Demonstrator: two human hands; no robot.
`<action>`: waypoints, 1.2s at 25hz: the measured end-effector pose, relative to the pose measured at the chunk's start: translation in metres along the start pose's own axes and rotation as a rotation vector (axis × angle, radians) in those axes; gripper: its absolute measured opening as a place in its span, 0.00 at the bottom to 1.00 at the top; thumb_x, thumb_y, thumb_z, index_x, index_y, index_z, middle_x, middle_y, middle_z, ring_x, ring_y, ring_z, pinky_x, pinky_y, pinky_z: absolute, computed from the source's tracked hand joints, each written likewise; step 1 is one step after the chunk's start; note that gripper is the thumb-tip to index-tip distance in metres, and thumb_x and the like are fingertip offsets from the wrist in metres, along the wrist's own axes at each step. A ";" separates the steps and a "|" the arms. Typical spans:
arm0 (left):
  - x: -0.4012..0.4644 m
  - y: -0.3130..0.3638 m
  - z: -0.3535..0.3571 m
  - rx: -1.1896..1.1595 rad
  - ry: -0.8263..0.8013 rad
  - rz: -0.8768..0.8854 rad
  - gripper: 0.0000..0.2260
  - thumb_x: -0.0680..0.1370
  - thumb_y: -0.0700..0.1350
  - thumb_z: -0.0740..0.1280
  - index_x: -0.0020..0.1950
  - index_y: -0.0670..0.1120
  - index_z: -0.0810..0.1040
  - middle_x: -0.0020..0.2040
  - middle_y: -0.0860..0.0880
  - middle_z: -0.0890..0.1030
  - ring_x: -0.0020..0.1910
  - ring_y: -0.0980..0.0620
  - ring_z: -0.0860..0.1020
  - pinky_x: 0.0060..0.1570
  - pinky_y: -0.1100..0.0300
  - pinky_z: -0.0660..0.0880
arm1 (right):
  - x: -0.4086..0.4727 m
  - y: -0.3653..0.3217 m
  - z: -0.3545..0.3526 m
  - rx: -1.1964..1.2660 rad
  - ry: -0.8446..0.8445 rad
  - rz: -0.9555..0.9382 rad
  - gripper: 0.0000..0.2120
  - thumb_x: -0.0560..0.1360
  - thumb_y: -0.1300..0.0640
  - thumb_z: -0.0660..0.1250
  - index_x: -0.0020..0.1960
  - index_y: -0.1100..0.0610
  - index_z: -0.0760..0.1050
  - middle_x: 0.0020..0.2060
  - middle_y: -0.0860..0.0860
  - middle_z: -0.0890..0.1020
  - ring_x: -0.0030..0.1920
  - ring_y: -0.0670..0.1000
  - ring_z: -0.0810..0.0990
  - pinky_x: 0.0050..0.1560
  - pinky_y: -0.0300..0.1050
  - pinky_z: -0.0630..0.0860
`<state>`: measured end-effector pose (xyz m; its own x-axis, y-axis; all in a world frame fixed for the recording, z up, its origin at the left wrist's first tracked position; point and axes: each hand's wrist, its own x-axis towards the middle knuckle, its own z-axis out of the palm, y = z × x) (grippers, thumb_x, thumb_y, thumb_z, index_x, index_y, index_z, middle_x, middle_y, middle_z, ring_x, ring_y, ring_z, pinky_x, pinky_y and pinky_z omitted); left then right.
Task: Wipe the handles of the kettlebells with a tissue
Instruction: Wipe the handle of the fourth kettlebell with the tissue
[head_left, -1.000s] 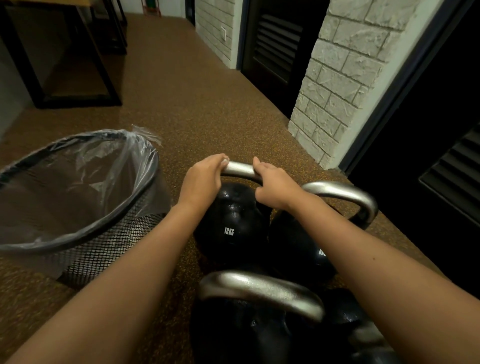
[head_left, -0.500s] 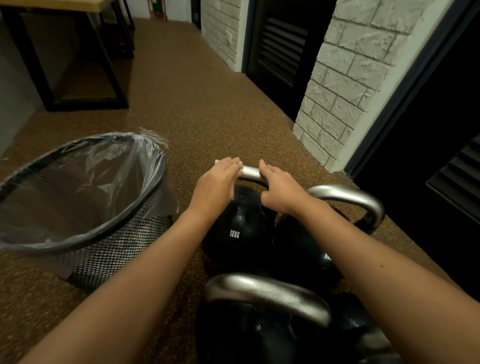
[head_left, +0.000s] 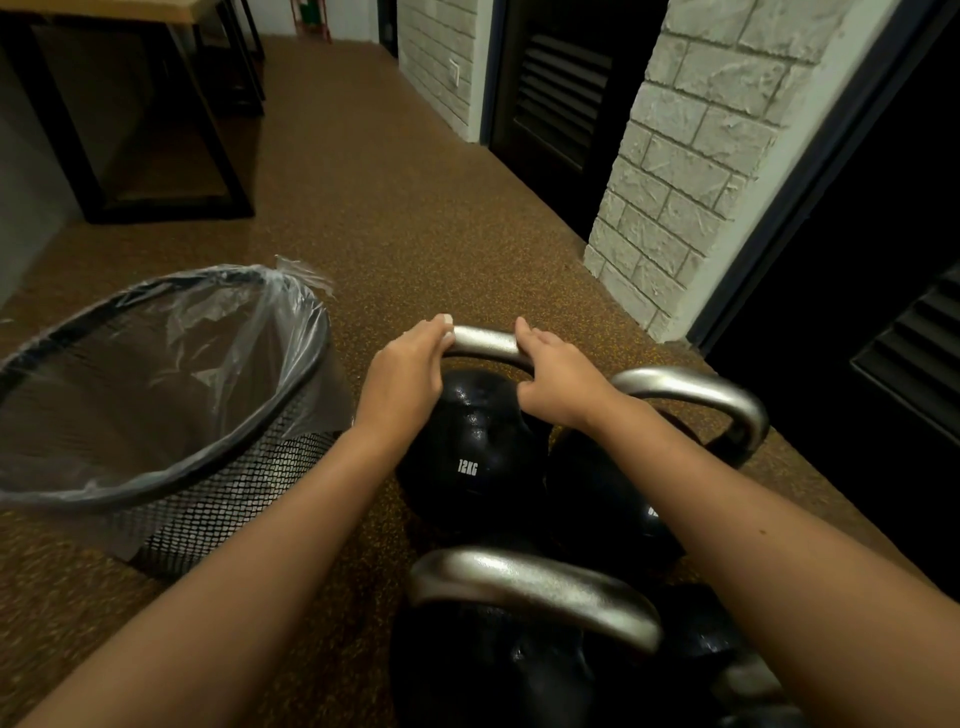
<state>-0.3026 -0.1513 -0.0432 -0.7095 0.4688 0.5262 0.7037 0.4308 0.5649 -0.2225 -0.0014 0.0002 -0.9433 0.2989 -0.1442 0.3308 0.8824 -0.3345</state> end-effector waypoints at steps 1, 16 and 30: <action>-0.003 0.004 0.003 0.014 0.004 0.024 0.12 0.80 0.40 0.59 0.61 0.41 0.76 0.53 0.43 0.81 0.53 0.46 0.78 0.53 0.51 0.74 | 0.000 0.000 0.000 -0.001 0.001 0.000 0.38 0.73 0.59 0.61 0.77 0.54 0.45 0.76 0.56 0.54 0.75 0.56 0.56 0.72 0.46 0.56; -0.012 0.001 0.016 -0.228 0.193 -0.346 0.14 0.81 0.44 0.58 0.63 0.41 0.76 0.59 0.45 0.80 0.61 0.50 0.76 0.61 0.62 0.70 | -0.002 -0.002 -0.002 0.005 0.007 -0.003 0.38 0.73 0.61 0.61 0.77 0.55 0.46 0.75 0.55 0.56 0.74 0.56 0.57 0.71 0.44 0.57; -0.018 0.006 0.024 -0.286 0.281 -0.630 0.16 0.82 0.46 0.57 0.60 0.39 0.78 0.58 0.42 0.80 0.60 0.47 0.76 0.60 0.58 0.68 | 0.001 0.000 0.001 0.028 0.003 0.004 0.38 0.72 0.60 0.61 0.77 0.54 0.45 0.75 0.55 0.55 0.74 0.56 0.56 0.71 0.44 0.56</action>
<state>-0.2848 -0.1387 -0.0647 -0.9850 -0.0322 0.1694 0.1506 0.3176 0.9362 -0.2237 -0.0009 -0.0010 -0.9421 0.3034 -0.1427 0.3349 0.8710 -0.3595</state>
